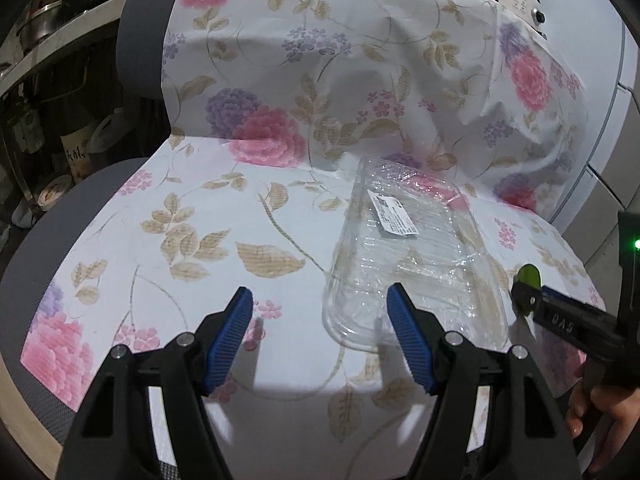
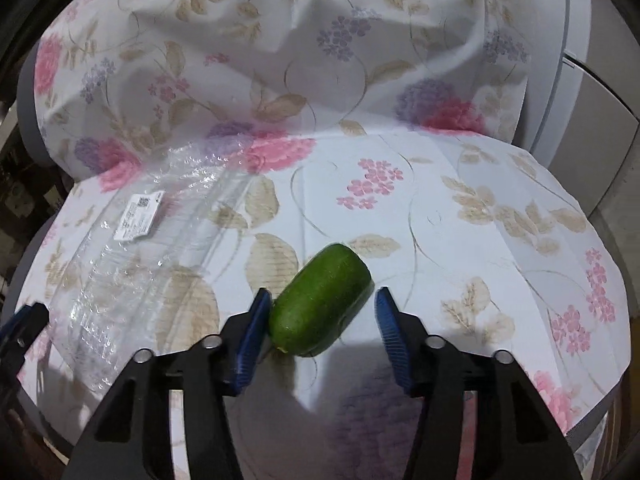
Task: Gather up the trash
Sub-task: 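Grasp the cucumber with the right gripper while the left grasps the clear tray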
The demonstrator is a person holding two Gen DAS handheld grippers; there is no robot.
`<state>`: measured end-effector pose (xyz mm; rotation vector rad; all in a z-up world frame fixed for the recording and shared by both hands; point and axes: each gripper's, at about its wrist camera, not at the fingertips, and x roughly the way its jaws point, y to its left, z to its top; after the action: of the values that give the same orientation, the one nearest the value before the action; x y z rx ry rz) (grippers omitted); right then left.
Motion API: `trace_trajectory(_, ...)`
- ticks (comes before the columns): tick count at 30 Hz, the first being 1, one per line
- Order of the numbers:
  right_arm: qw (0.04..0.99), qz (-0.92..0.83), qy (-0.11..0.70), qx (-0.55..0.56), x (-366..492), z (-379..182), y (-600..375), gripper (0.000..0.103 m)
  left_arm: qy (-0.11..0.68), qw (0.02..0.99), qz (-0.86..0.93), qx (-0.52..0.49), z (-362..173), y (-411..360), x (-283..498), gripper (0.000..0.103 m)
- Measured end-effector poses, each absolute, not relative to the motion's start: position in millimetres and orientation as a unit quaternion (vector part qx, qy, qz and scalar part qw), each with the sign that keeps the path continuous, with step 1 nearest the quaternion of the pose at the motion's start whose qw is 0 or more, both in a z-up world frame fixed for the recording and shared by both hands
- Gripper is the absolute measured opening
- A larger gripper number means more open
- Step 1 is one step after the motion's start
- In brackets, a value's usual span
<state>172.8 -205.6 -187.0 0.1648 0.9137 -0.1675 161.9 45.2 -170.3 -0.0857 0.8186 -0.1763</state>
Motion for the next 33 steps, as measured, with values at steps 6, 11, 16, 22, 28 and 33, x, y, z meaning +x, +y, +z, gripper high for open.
trace_trajectory(6,0.882,-0.055,0.467,0.036,163.1,-179.0,-199.1,0.033,0.398,0.912,-0.093,-0.047,-170.2,43.5,163.5,0.068)
trace_trajectory(11,0.868,-0.036,0.491,-0.063,147.7,-173.3,-201.1,0.033,0.399,0.911,-0.099,-0.037,-168.4,40.6,174.9,0.068)
trace_trajectory(16,0.866,-0.01,0.493,-0.081,140.9,-179.2,-210.0,0.034,0.413,0.903,-0.111,-0.036,-172.5,35.3,202.3,0.066)
trace_trajectory(22,0.874,-0.008,0.48,-0.076,133.9,-177.6,-217.0,0.034,0.448,0.883,-0.135,-0.035,-192.7,24.7,221.9,0.028)
trace_trajectory(28,0.883,-0.005,0.467,-0.053,127.5,-170.6,-231.9,0.033,0.444,0.882,-0.152,-0.038,-182.5,12.8,192.0,0.02)
trace_trajectory(33,0.886,0.015,0.462,-0.011,124.7,-168.8,-244.1,0.035,0.449,0.876,-0.168,-0.046,-184.6,7.5,180.5,0.036)
